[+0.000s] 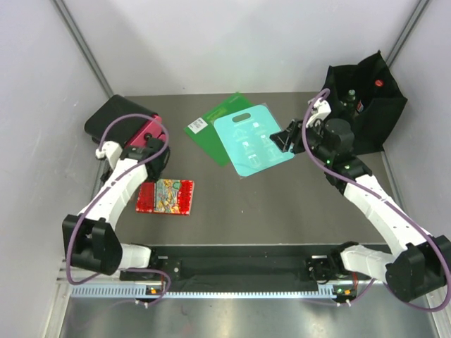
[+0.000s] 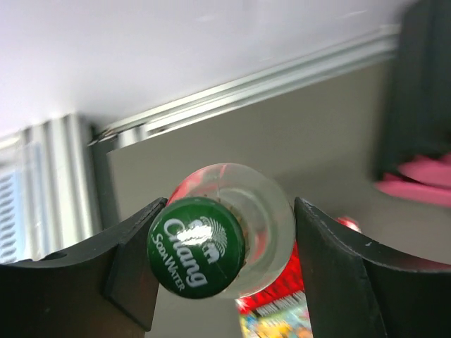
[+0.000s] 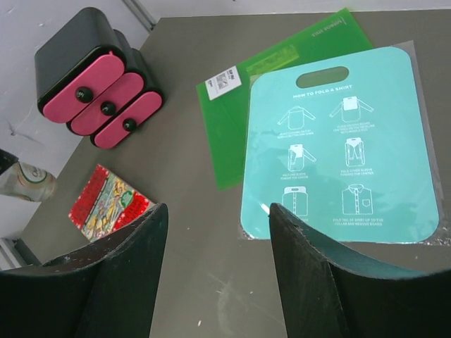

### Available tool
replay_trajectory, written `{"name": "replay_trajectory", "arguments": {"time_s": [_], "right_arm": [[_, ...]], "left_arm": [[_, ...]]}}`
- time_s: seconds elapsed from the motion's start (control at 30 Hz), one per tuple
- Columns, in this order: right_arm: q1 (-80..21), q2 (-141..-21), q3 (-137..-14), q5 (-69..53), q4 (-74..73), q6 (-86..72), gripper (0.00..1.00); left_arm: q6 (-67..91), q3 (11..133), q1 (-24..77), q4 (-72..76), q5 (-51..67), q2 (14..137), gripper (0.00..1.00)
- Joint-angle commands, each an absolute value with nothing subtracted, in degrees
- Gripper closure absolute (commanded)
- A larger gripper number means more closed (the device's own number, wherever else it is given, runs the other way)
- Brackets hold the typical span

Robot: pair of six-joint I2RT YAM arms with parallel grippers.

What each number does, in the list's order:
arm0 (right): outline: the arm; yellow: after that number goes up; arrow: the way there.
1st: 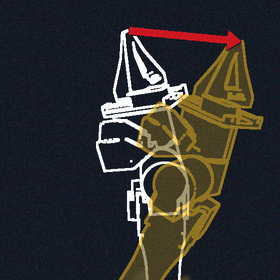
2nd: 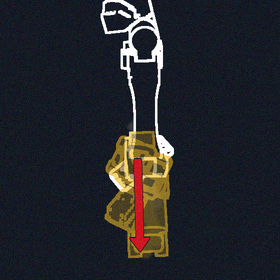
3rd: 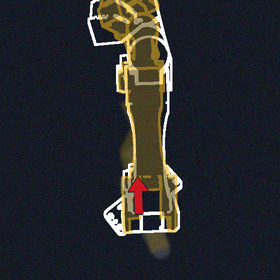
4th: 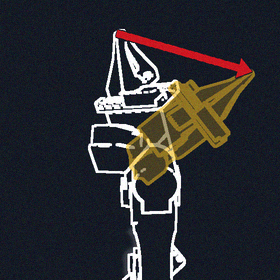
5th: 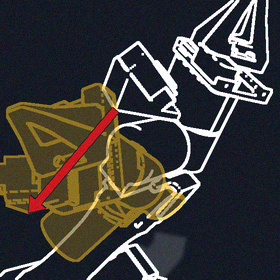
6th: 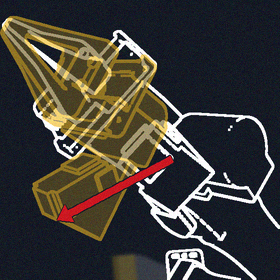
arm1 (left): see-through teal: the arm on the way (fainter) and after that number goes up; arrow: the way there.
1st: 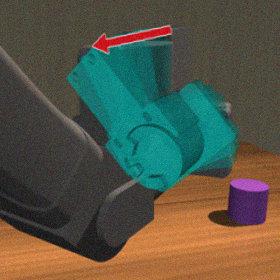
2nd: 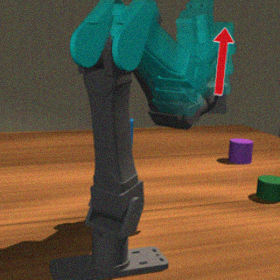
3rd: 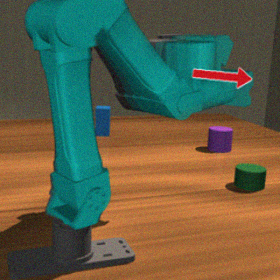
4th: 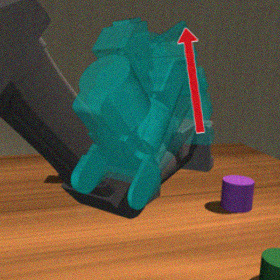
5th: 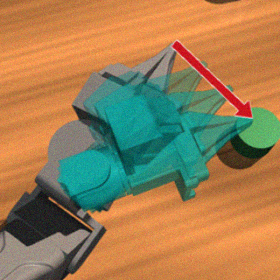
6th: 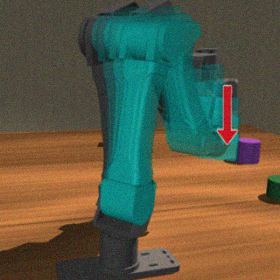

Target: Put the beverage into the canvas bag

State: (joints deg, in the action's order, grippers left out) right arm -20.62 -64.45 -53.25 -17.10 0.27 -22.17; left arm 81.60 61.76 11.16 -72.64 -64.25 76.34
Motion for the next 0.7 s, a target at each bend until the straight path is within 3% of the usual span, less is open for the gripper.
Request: {"name": "replay_trajectory", "arguments": {"time_s": [0.0, 0.17, 0.3, 0.43, 0.57, 0.67], "right_arm": [[-21.4, -62.6, -55.9, -13.7, -1.8, -21.2, 0.41], [-21.3, -62.1, -56.9, -11.3, -3.4, -20.7, 0.41], [-21.3, -61.0, -57.1, -8.8, -4.5, -20.7, 0.41], [-21.4, -59.5, -57.0, -6.8, -5.9, -20.6, 0.41], [-21.3, -56.6, -56.3, -4.5, -6.4, -20.2, 0.41], [-21.3, -54.5, -54.8, -3.8, -5.9, -20.0, 0.41]], "left_arm": [[81.5, 69.5, 19.8, -79.9, -75.1, 74.5, 1.0], [72.1, 73.9, 30.3, -77.1, -75.8, 77.0, 1.0], [52.3, 72.7, 41.0, -57.0, -71.7, 77.3, 1.0], [33.4, 68.1, 47.6, -38.8, -62.0, 75.4, 1.0], [25.2, 62.1, 49.4, -23.9, -40.5, 72.9, 1.0], [22.9, 59.2, 50.2, -18.3, -34.4, 73.6, 1.0]]}}
